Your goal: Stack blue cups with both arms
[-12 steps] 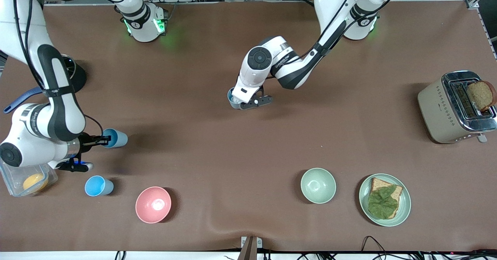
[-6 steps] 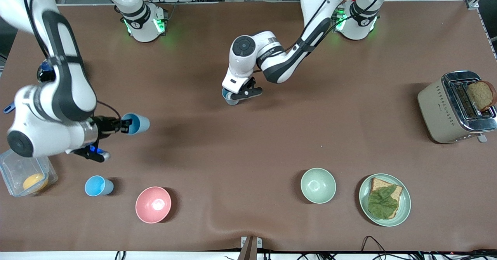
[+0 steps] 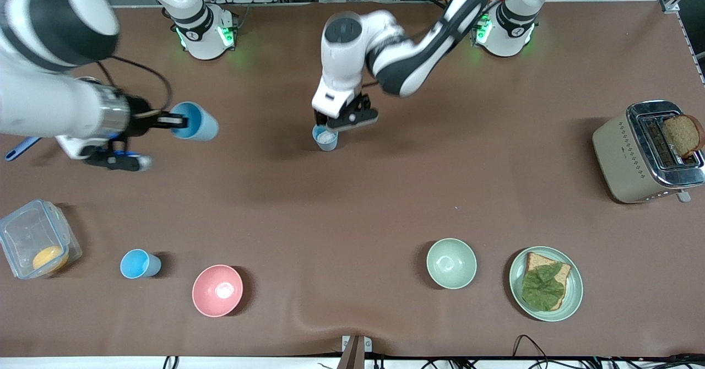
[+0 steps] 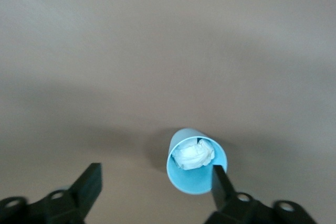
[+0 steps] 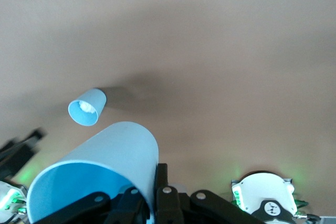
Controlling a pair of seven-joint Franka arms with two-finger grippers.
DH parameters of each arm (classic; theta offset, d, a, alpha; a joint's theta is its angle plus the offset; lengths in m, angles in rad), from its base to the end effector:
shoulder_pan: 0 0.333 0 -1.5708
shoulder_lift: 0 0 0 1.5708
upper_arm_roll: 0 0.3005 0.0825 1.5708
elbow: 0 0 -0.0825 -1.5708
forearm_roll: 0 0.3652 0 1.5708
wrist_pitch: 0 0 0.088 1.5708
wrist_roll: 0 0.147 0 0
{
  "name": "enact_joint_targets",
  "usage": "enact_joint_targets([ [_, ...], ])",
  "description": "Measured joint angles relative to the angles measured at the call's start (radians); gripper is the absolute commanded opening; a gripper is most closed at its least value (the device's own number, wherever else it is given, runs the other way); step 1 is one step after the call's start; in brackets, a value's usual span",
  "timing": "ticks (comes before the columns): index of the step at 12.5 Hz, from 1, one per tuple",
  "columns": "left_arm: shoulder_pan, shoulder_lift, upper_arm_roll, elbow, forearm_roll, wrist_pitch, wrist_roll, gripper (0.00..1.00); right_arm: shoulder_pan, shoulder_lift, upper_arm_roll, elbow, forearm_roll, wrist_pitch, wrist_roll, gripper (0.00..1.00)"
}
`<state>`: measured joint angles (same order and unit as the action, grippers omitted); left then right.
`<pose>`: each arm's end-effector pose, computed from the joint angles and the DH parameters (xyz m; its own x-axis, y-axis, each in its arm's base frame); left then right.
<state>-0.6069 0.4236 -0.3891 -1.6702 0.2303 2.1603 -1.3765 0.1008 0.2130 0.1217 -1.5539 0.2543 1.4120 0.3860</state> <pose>0.3878 -0.5280 0.3388 0.9522 0.2985 0.0652 0.2923 -0.9521 0.0897 0.5294 0.1560 0.4575 0.9004 -0.1236 -0.4172 -0.1910 -0.9738 -0.1236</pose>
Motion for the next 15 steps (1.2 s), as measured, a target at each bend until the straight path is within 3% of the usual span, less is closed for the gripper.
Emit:
enact_joint_targets([
  [3,0.091,-0.182,0.004,-0.002,0.000,-0.144,0.064,1.00,0.142,0.027,0.001,-0.111,0.001,0.141,0.178,0.00],
  [7,0.356,-0.318,0.013,-0.004,-0.044,-0.263,0.424,1.00,0.259,0.039,0.000,-0.154,0.001,0.258,0.341,0.00],
  [10,0.537,-0.372,0.017,-0.004,-0.120,-0.275,0.675,1.00,0.334,0.061,0.000,-0.228,0.001,0.420,0.474,0.00],
  [15,0.657,-0.379,0.018,0.015,-0.126,-0.323,0.929,1.00,0.430,0.095,0.000,-0.308,0.001,0.538,0.633,0.00],
])
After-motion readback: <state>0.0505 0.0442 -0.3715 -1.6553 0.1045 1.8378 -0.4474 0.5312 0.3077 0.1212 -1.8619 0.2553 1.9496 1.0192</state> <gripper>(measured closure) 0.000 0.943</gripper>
